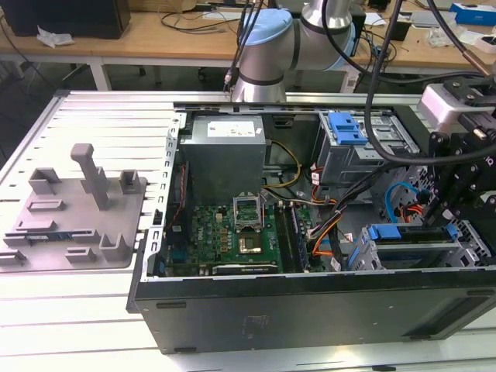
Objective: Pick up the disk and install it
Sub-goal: 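Insert the first disk wire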
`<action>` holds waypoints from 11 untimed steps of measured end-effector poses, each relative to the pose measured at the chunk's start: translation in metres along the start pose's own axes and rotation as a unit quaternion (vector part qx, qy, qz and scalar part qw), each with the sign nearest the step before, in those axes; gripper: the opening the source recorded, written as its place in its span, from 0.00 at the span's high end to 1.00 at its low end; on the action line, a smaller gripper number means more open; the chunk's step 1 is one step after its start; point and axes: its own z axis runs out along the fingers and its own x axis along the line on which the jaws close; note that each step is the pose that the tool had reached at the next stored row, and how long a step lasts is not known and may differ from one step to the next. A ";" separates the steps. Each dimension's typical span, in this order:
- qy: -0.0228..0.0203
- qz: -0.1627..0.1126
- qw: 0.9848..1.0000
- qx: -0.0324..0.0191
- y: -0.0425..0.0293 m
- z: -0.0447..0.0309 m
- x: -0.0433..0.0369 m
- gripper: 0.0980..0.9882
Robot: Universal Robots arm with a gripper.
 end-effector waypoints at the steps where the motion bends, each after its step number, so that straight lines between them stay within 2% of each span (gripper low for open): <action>1: 0.000 0.000 1.000 0.000 0.0000 0.0002 0.0000 0.93; 11: 0.000 0.000 1.000 0.000 0.0000 0.0021 0.0000 0.93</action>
